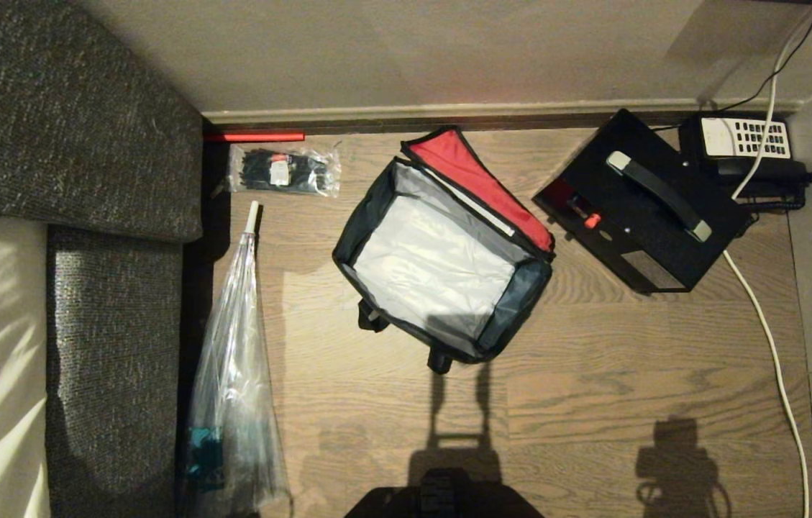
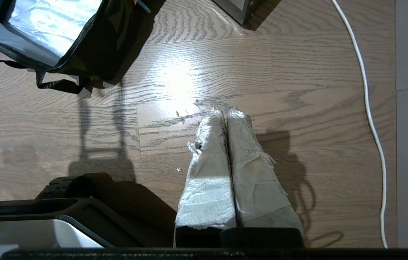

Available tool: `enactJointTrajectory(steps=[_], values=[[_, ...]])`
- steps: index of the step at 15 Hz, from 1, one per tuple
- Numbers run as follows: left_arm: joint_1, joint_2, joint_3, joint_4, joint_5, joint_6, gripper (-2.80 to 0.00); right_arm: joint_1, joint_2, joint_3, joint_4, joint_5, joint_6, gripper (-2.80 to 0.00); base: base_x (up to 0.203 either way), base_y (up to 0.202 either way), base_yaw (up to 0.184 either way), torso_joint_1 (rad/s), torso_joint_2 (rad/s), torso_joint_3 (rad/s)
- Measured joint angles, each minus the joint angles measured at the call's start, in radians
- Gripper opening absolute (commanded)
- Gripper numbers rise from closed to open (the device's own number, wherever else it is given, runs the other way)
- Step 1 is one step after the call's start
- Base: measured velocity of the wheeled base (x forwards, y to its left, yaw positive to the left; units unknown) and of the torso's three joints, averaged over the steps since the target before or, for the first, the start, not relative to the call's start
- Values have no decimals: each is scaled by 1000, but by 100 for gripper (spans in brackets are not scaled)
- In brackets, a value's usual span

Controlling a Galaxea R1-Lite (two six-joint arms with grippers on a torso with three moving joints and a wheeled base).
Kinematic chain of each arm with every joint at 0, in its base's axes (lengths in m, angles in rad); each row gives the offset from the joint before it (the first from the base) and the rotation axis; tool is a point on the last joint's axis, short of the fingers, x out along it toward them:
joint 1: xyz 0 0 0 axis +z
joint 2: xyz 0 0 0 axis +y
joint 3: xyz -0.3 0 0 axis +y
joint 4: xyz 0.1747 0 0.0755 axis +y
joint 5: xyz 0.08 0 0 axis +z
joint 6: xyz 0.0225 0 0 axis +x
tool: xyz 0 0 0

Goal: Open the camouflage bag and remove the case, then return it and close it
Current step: Grip the handle again

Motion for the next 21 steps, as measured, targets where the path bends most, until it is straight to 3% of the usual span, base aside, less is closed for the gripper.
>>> enactJointTrajectory(steps=[21], values=[[0, 0, 0, 0, 0, -1, -280, 0, 0, 0, 0, 0, 0, -280, 0, 0, 0, 0, 0, 0]])
